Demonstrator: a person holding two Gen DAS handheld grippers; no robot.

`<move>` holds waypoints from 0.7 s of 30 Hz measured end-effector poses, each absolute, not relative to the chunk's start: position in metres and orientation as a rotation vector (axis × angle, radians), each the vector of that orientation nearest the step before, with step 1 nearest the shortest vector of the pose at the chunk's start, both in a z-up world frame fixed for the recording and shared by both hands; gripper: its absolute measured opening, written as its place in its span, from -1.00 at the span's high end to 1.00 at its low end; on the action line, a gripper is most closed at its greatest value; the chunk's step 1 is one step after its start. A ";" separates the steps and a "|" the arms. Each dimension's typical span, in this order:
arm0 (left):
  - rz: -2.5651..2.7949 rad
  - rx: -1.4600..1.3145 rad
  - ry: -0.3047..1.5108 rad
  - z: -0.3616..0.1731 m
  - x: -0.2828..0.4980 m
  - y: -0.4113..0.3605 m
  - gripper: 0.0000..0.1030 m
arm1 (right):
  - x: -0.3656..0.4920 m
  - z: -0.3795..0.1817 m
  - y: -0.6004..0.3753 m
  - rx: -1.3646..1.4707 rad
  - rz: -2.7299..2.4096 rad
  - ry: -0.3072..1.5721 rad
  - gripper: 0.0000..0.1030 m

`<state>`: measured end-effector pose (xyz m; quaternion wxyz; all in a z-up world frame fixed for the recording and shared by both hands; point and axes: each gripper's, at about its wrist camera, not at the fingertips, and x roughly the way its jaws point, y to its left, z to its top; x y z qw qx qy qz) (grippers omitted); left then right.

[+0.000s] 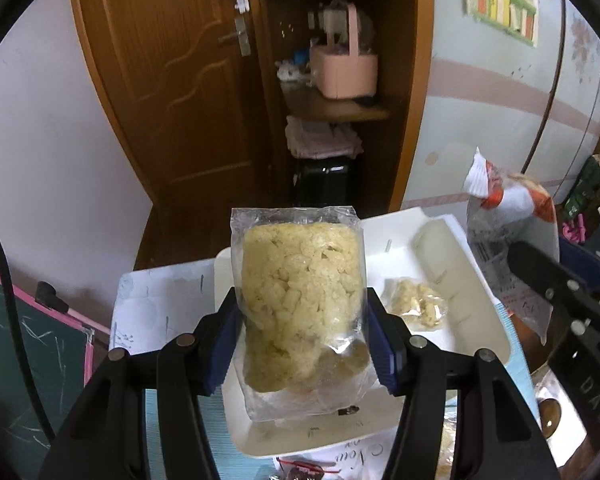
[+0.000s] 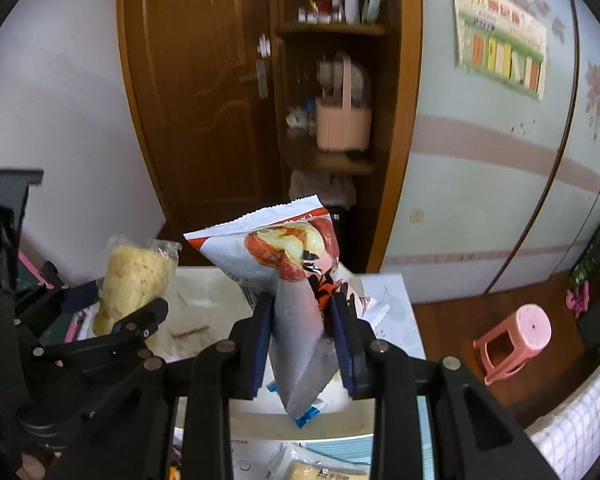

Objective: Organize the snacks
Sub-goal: 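Lift both held packs and carry them over the white tray, then release, then withdraw both open grippers from the tray back over the remaining snacks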

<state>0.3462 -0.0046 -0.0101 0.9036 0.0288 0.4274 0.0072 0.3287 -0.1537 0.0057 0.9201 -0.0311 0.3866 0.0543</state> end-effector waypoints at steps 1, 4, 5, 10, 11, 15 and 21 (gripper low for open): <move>0.016 0.056 0.897 -0.017 0.350 -0.004 -0.10 | 0.332 0.000 -0.153 -0.067 0.112 0.808 0.42; 0.016 0.028 0.943 -0.038 0.363 -0.001 -0.11 | 0.342 -0.021 -0.150 -0.075 0.107 0.852 0.41; 0.015 0.022 0.954 -0.043 0.367 -0.001 -0.27 | 0.345 -0.025 -0.150 -0.076 0.111 0.865 0.41; 0.000 0.021 1.028 -0.068 0.372 0.004 -0.86 | 0.354 -0.047 -0.152 -0.066 0.132 0.951 0.19; -0.012 0.028 1.050 -0.073 0.373 0.003 -0.86 | 0.354 -0.049 -0.154 -0.060 0.130 0.956 0.14; -0.024 0.042 1.067 -0.076 0.363 0.002 -0.86 | 0.352 -0.049 -0.162 -0.015 0.129 0.960 -0.09; -0.054 0.106 1.036 -0.064 0.348 -0.011 -0.86 | 0.342 -0.040 -0.167 0.006 0.126 0.962 -0.09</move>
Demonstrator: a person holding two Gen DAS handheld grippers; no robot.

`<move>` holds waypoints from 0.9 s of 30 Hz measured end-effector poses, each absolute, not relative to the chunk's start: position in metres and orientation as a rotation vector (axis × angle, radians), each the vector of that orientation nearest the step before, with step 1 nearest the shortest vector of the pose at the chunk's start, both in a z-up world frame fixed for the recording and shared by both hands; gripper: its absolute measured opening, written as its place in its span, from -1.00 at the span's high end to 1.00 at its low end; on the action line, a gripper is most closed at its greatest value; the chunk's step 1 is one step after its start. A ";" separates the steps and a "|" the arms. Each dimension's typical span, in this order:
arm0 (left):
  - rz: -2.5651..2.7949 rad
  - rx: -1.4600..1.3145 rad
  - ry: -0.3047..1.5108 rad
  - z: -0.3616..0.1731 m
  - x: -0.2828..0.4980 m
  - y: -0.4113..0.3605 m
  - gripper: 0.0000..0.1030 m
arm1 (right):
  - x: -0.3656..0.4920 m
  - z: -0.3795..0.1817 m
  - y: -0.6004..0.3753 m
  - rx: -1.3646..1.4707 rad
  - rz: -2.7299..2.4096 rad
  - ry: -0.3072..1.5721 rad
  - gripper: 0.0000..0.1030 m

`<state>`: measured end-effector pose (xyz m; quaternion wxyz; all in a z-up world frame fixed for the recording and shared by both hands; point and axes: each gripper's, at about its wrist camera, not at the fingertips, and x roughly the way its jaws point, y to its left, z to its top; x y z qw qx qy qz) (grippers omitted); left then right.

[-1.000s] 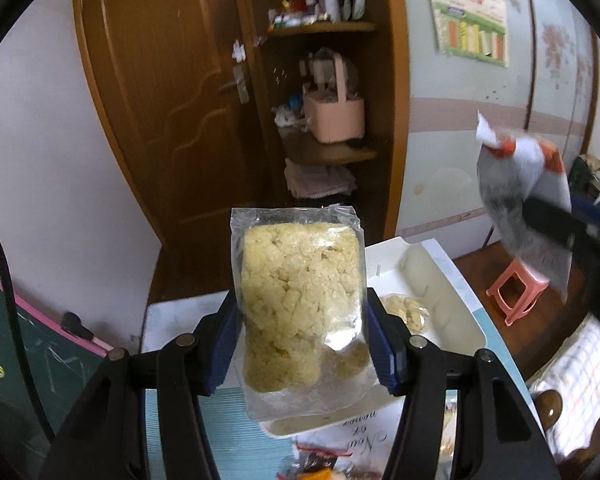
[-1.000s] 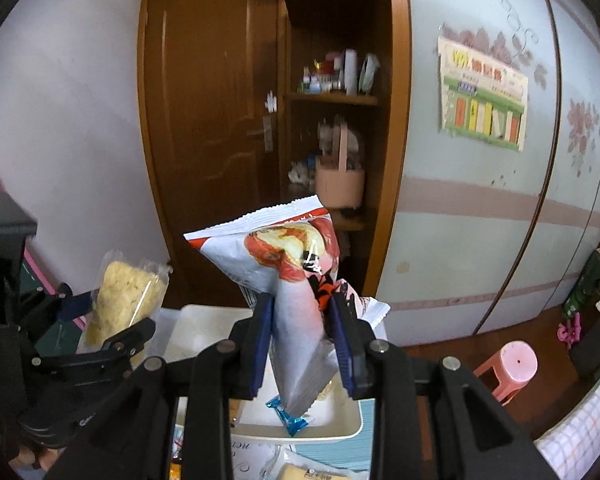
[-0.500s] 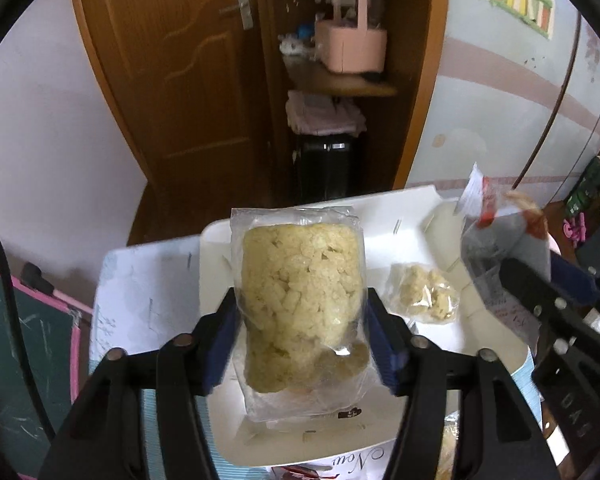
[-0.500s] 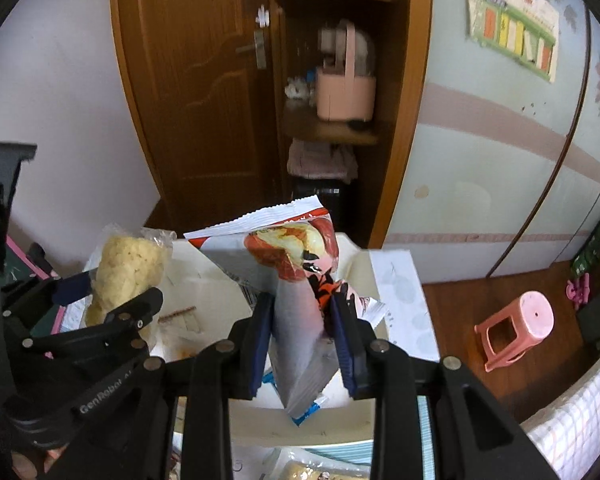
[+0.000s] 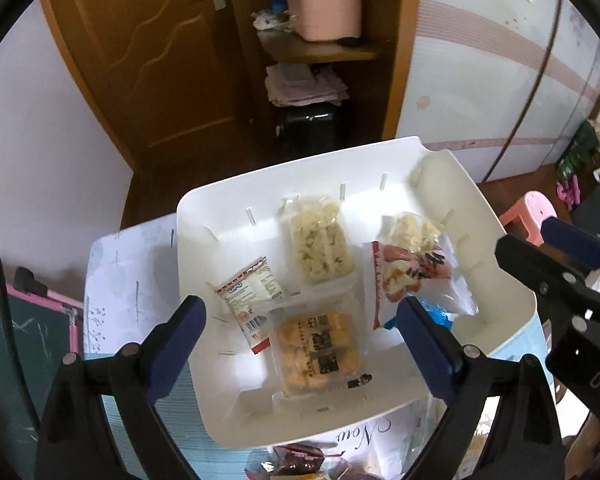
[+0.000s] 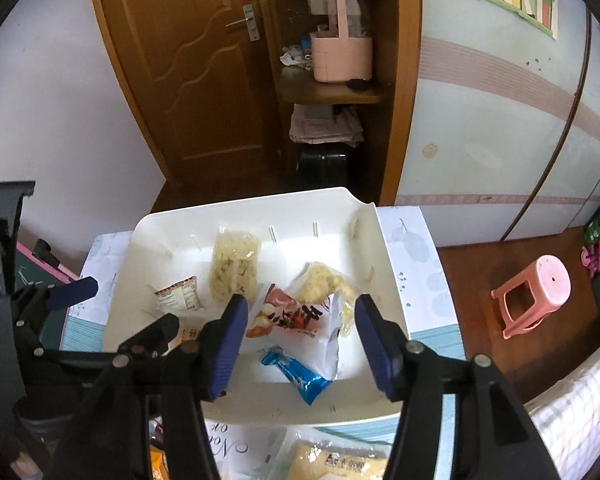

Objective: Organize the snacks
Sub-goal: 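Withdraw both open grippers from the tray back over the remaining snacks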

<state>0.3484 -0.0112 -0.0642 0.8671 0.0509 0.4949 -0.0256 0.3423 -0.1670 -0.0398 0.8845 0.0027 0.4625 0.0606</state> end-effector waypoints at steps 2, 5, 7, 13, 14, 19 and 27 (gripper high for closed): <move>-0.059 0.135 1.020 -0.058 0.342 -0.018 -0.86 | 0.340 -0.037 -0.168 0.005 0.123 0.960 -0.09; -0.069 0.161 0.995 -0.043 0.327 -0.025 -0.86 | 0.331 -0.027 -0.168 0.005 0.123 0.950 -0.09; -0.075 0.161 0.981 -0.033 0.319 -0.026 -0.86 | 0.323 -0.017 -0.168 0.003 0.122 0.938 -0.09; -0.096 0.151 0.910 0.011 0.275 -0.025 -0.86 | 0.280 0.027 -0.167 -0.022 0.112 0.873 -0.09; -0.099 0.148 0.900 0.018 0.269 -0.025 -0.86 | 0.274 0.033 -0.167 -0.027 0.114 0.873 -0.09; -0.119 0.140 0.834 0.052 0.223 -0.021 -0.87 | 0.231 0.070 -0.169 -0.047 0.108 0.813 -0.10; -0.167 0.186 0.747 0.083 0.157 -0.021 -0.94 | 0.157 0.105 -0.170 -0.148 0.126 0.718 -0.25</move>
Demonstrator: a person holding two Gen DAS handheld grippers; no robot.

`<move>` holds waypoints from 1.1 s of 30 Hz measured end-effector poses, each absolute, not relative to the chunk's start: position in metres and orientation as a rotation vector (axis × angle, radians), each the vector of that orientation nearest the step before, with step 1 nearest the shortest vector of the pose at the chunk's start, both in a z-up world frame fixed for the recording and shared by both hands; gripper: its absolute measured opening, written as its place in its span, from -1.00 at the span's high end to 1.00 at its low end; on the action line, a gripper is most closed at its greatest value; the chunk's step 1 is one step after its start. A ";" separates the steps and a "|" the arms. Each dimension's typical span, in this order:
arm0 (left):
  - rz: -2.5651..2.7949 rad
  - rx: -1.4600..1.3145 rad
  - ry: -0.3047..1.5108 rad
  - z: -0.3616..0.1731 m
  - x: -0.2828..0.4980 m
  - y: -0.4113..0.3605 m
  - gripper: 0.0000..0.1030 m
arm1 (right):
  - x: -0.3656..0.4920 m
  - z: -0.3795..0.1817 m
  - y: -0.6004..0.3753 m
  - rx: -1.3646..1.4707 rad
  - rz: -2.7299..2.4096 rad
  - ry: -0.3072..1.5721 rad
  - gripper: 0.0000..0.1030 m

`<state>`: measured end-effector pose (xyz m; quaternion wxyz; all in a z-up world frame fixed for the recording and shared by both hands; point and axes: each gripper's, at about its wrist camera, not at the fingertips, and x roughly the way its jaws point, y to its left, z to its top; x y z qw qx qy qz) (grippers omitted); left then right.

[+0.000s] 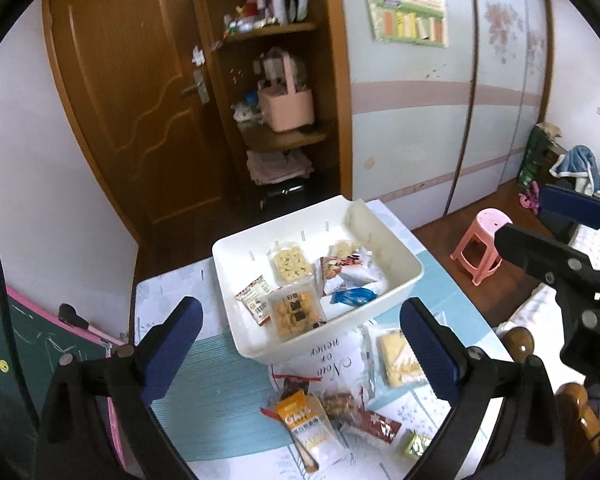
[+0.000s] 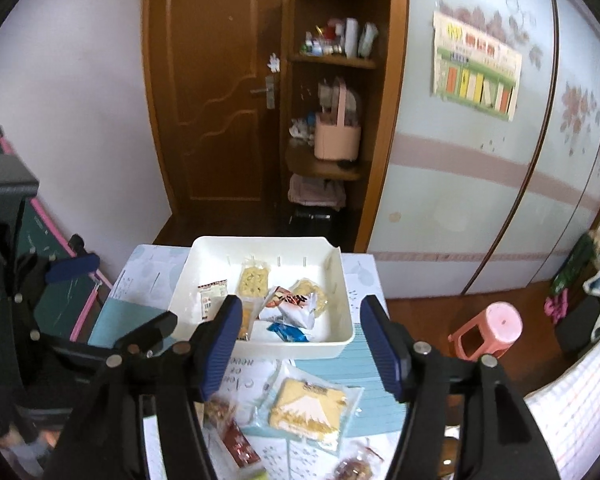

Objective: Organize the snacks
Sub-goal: 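Withdraw both open grippers from the tray back over the remaining snacks, then grasp OATS bar with left gripper while right gripper grasps nut bag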

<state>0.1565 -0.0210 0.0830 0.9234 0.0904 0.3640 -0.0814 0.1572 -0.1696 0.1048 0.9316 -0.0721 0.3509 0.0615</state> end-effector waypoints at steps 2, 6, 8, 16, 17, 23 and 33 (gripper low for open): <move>-0.183 0.198 0.728 0.086 0.138 -0.020 -0.96 | 0.138 0.107 -0.171 -0.171 0.136 0.703 -0.29; -0.211 0.225 0.712 0.083 0.107 -0.018 -0.96 | 0.100 0.105 -0.177 -0.196 0.156 0.684 -0.33; -0.221 0.233 0.714 0.077 0.095 -0.015 -0.96 | 0.084 0.102 -0.181 -0.196 0.160 0.677 -0.33; -0.219 0.213 0.782 0.023 0.075 0.002 -0.97 | 0.039 0.049 -0.198 -0.161 0.140 0.730 -0.40; -0.214 0.211 0.803 0.010 0.075 0.004 -0.97 | 0.039 0.039 -0.201 -0.157 0.130 0.744 -0.40; -0.175 0.133 0.942 -0.060 0.083 0.016 -0.97 | 0.051 -0.049 -0.235 -0.060 0.027 0.924 -0.40; -0.078 -0.070 1.142 -0.152 0.116 0.026 -0.96 | 0.071 -0.140 -0.297 0.193 -0.103 1.130 -0.40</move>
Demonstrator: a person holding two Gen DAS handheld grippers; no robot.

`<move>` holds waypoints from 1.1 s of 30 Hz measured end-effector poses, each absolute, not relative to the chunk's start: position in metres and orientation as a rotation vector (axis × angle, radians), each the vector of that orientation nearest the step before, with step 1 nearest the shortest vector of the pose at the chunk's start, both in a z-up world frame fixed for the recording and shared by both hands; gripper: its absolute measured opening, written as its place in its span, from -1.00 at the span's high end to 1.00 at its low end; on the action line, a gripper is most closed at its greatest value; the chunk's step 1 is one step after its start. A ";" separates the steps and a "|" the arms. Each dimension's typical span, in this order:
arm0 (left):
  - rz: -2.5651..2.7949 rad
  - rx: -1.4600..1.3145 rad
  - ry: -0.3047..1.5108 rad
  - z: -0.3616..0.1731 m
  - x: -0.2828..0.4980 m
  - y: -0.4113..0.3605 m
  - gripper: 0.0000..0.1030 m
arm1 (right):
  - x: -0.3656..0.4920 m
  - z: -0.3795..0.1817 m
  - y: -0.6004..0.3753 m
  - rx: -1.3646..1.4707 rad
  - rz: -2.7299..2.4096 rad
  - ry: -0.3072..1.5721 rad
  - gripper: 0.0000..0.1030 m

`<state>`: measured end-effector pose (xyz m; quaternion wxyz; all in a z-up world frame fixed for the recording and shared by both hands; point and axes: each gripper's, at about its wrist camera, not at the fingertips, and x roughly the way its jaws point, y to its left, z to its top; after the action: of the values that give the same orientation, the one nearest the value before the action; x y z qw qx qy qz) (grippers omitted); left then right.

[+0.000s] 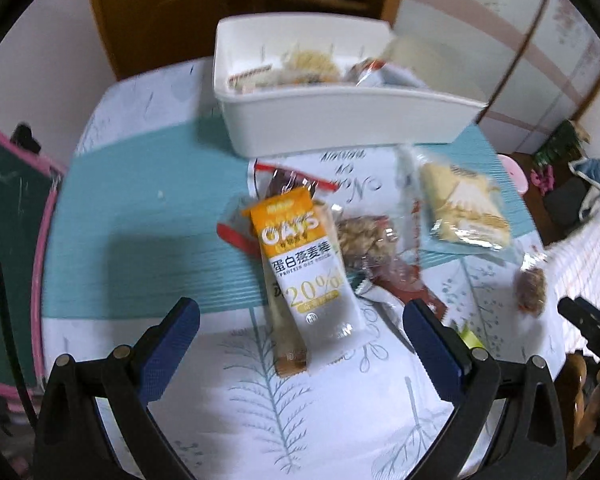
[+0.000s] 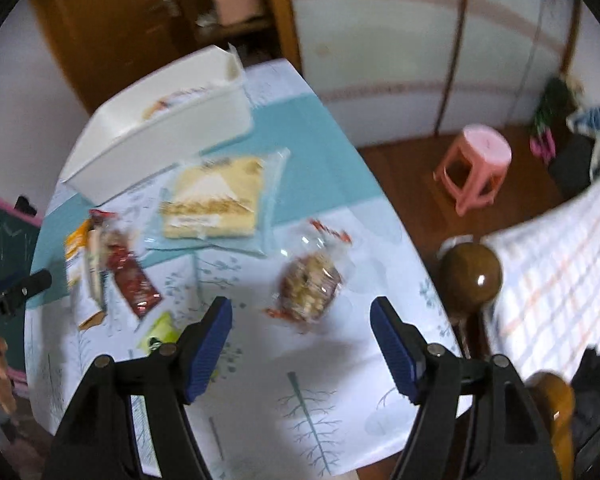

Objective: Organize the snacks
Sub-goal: 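Grasp OATS bar with left gripper while right gripper grasps nut bag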

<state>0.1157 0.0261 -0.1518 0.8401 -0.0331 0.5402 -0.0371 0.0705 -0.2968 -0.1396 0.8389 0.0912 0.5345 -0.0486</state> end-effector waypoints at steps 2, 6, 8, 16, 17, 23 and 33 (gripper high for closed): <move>-0.053 -0.080 1.157 -0.162 0.122 0.025 -0.96 | 0.077 -0.150 -0.302 0.220 -0.105 1.156 -0.40; -0.009 -0.095 1.171 -0.176 0.132 0.023 -0.96 | 0.088 -0.161 -0.303 0.230 -0.095 1.178 -0.40; 0.013 -0.102 1.179 -0.181 0.137 0.023 -0.94 | 0.093 -0.166 -0.302 0.229 -0.093 1.187 -0.40; 0.018 -0.181 1.209 -0.197 0.144 0.029 -0.12 | 0.106 -0.188 -0.294 0.201 -0.086 1.238 -0.29; 0.012 -0.191 1.209 -0.197 0.143 0.029 -0.09 | 0.105 -0.188 -0.293 0.188 -0.088 1.223 -0.27; 0.009 -0.211 1.194 -0.198 0.135 0.035 -0.03 | 0.103 -0.187 -0.286 0.140 -0.078 1.182 0.06; -0.003 -0.217 1.171 -0.191 0.123 0.048 0.01 | 0.099 -0.185 -0.277 0.138 -0.036 1.188 0.17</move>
<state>0.1229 0.0480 -0.1907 0.8278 -0.1023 0.5516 -0.0014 0.0990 -0.2766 -0.1848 0.8263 0.0650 0.5592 -0.0168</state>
